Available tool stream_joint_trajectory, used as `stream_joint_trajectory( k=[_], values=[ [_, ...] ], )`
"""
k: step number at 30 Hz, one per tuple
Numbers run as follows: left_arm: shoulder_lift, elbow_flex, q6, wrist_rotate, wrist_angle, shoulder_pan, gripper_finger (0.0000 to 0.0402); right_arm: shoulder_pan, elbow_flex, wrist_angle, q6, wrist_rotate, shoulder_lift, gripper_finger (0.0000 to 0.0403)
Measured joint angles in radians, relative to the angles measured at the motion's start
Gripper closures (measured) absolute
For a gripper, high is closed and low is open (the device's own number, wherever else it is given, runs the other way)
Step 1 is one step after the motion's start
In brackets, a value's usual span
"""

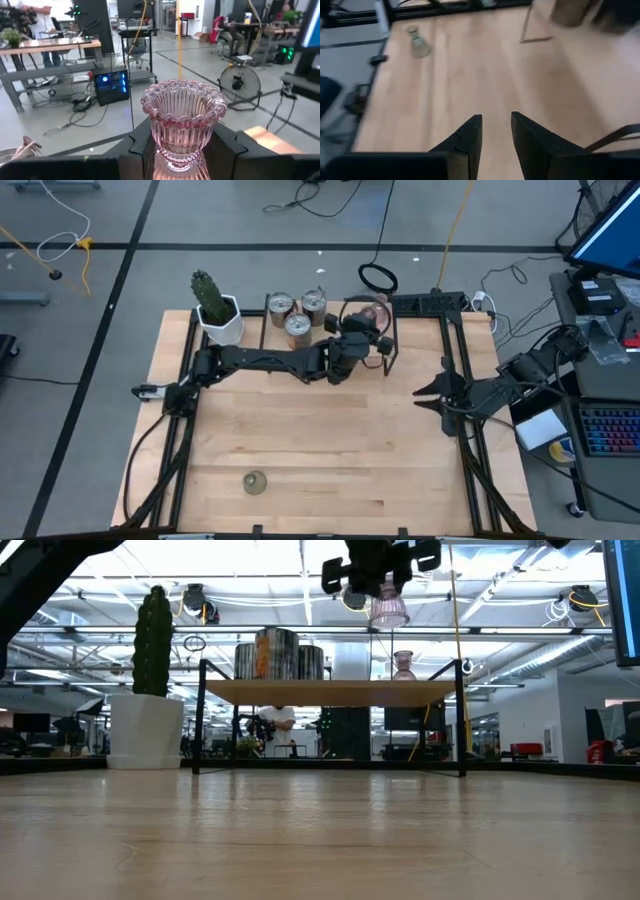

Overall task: Pick & Place candle stick holders
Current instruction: Put the pink glass candle holder on the shelf

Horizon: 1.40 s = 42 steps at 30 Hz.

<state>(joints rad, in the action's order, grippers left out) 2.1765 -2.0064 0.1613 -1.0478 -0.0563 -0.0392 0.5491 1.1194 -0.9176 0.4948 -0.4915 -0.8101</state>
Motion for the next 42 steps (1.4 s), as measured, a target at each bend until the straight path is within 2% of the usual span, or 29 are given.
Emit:
stream_joint_trajectory(
  k=[6, 10, 13, 21, 25, 29, 34, 42],
  values=[
    [-0.006, 0.000, -0.089, -0.014, 0.010, 0.066, 0.0277, 0.000, 0.000, 0.007, -0.148, -0.224, 0.034, 0.0309],
    [-0.026, 0.000, -0.166, 0.049, 0.010, 0.108, 0.0277, 0.000, 0.000, 0.038, -0.271, -0.357, 0.063, 0.0308],
    [-0.044, 0.000, -0.175, 0.161, 0.010, 0.126, 0.0277, -0.002, 0.000, 0.086, -0.384, -0.404, 0.079, 0.0307],
    [-0.086, 0.000, -0.150, 0.513, 0.022, 0.116, 0.0277, -0.047, 0.000, 0.181, -0.573, -0.388, 0.089, 0.0287],
    [-0.083, 0.000, -0.124, 0.620, 0.057, 0.107, 0.0277, -0.065, 0.000, 0.258, -0.618, -0.319, 0.091, 0.0257],
    [-0.083, 0.001, -0.097, 0.629, 0.121, 0.106, 0.0277, -0.079, 0.000, 0.288, -0.641, -0.316, 0.091, 0.0223],
    [-0.083, 0.001, -0.108, 0.630, 0.106, 0.113, 0.0277, -0.113, 0.000, 0.316, -0.663, -0.312, 0.061, 0.0191],
    [-0.083, 0.001, -0.111, 0.630, 0.103, 0.119, 0.0277, -0.210, 0.001, 0.354, -0.644, -0.178, 0.010, 0.0159]
  ],
)
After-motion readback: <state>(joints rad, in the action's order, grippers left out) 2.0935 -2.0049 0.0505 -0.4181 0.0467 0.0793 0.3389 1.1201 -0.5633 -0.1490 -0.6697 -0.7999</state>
